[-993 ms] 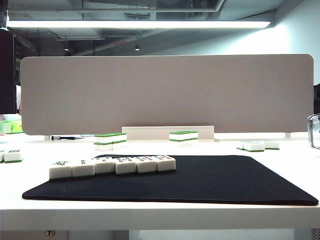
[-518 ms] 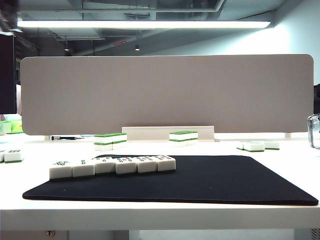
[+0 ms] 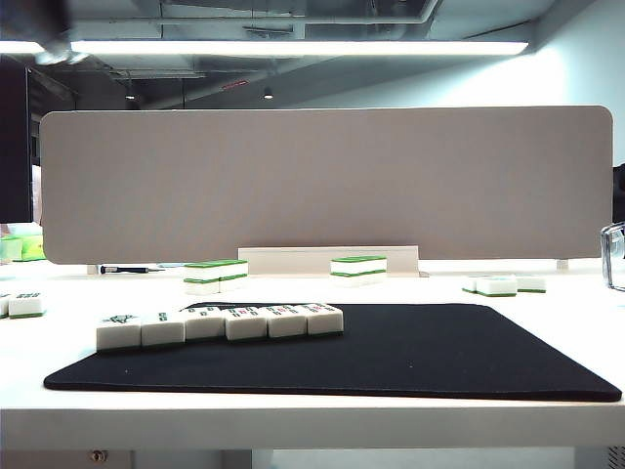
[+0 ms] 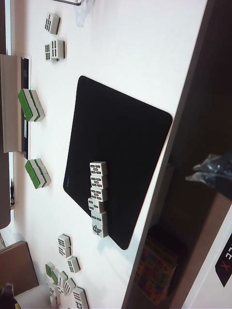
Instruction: Align six mahjong tiles in a row on the table.
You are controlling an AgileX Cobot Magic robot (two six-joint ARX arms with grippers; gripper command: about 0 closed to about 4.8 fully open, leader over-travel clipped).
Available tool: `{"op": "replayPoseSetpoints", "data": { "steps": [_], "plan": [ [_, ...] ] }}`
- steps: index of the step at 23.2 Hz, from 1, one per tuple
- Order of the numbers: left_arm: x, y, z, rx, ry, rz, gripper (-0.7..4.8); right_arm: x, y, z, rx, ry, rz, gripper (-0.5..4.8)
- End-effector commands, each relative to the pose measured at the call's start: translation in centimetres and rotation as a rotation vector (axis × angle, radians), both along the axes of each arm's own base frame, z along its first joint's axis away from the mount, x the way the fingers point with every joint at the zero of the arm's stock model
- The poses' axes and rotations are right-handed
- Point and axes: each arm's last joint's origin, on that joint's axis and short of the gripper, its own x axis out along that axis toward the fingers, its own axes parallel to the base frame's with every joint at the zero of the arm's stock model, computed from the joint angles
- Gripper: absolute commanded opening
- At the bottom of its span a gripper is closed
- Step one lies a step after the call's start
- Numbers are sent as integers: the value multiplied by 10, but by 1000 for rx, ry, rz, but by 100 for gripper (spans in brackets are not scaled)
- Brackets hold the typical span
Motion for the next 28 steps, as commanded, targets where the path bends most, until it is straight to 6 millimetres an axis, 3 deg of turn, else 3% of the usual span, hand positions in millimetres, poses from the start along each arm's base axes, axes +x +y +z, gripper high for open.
{"op": "replayPoseSetpoints", "data": {
  "steps": [1, 6, 11, 19, 28],
  "plan": [
    [-9, 15, -18, -21, -48, 70, 80, -3, 0, 0, -2, -28, 3, -1],
    [-36, 43, -63, -31, -91, 199, 79, -3, 0, 0, -2, -29, 1, -1],
    [-73, 66, -125, -131, -310, 364, 79, -3, 0, 0, -2, -28, 3, -1],
    [-89, 74, -170, -170, -422, 443, 79, -3, 0, 0, -2, -29, 3, -1],
    [-96, 74, -195, -147, -354, 453, 80, -3, 0, 0, -2, -28, 2, -1]
  ]
}}
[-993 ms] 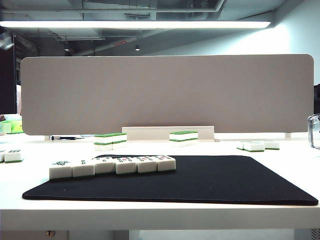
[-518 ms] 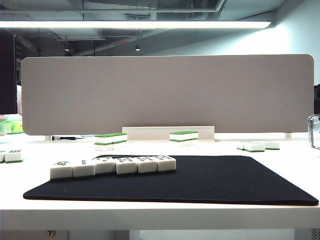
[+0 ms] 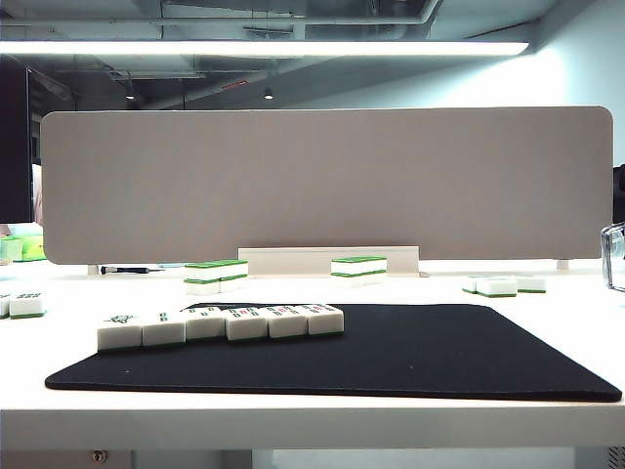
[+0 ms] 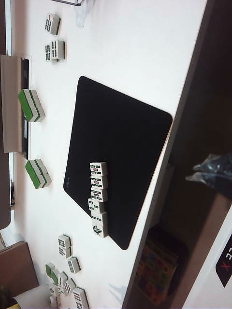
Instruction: Align six mahjong tiles in a row on the table.
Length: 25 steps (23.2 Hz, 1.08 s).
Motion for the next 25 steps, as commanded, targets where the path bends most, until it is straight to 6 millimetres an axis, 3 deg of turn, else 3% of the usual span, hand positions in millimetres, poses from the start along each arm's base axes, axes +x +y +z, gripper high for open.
{"op": "replayPoseSetpoints", "data": {
  "steps": [1, 20, 21, 24, 25],
  "plan": [
    [-4, 0, -3, 21, 36, -4, 80, -3, 0, 0, -2, -29, 3, -1],
    [-5, -2, -4, 34, 49, -42, 80, -3, 0, 0, -2, -29, 1, -1],
    [-5, -2, -4, 34, 49, -42, 80, -2, -1, 1, -67, -68, 6, -1],
    [-5, -2, -4, 34, 49, -42, 80, 11, -1, 10, -94, -204, -27, -1],
    [-5, -2, -4, 34, 49, -42, 80, 25, -1, 11, -84, -273, -32, -1]
  ]
}}
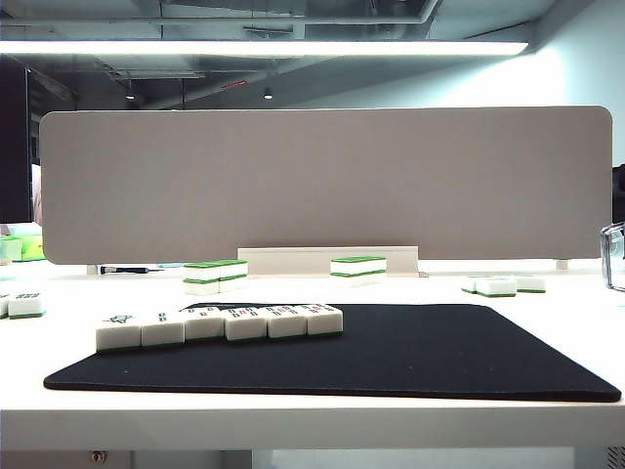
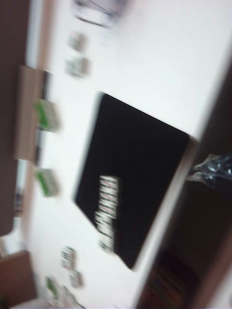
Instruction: Align six mahjong tiles in a row on the table.
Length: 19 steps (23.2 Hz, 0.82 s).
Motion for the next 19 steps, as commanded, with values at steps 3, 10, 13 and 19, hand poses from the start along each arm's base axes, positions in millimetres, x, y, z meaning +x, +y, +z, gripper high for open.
{"op": "replayPoseSetpoints", "data": {
  "steps": [3, 10, 13, 19],
  "plan": [
    [0, 0, -1, 2, 12, -6, 80, 58, 0, -2, 65, -259, -27, -1],
    [0, 0, -1, 2, 12, -7, 80, 140, -4, -72, 261, -297, -203, -1],
    [0, 0, -1, 2, 12, -7, 80, 159, -8, -108, 301, -279, -361, -1],
    [0, 0, -1, 2, 11, -7, 80, 170, -9, -147, 278, -210, -416, -1]
  ]
}}
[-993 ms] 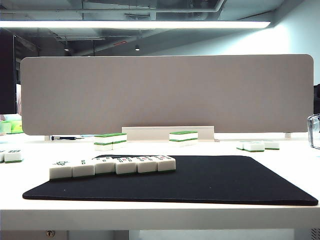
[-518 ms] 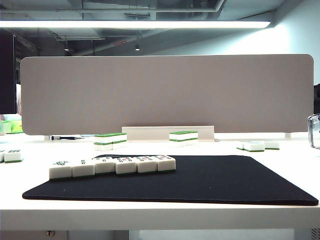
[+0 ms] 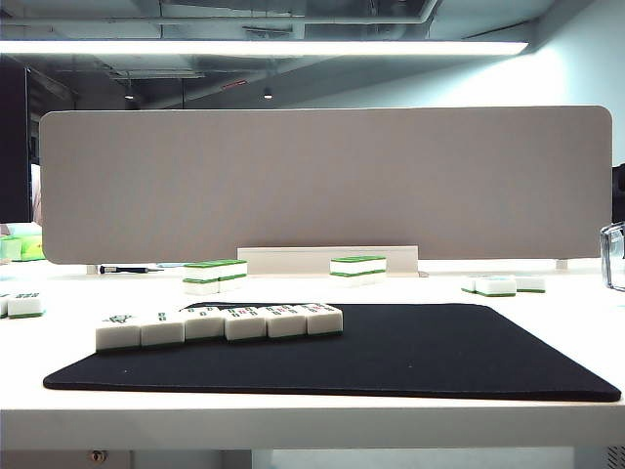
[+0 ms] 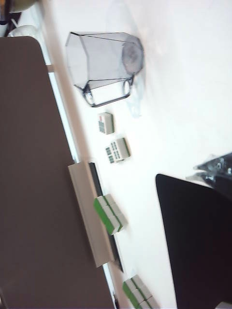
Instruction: Align six mahjong tiles in a row on the table.
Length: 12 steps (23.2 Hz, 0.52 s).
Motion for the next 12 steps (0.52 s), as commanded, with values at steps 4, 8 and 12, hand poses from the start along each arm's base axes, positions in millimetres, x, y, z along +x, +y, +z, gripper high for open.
{"op": "replayPoseSetpoints", "data": {
  "steps": [4, 8, 12],
  "plan": [
    [0, 0, -1, 2, 11, -7, 80, 3, -1, -17, -13, 40, -25, -1],
    [0, 0, -1, 2, 11, -7, 80, 3, -1, -21, -39, 80, -45, -1],
    [0, 0, -1, 1, 10, -6, 80, 2, -1, -29, -68, 161, -42, -1]
  ]
}}
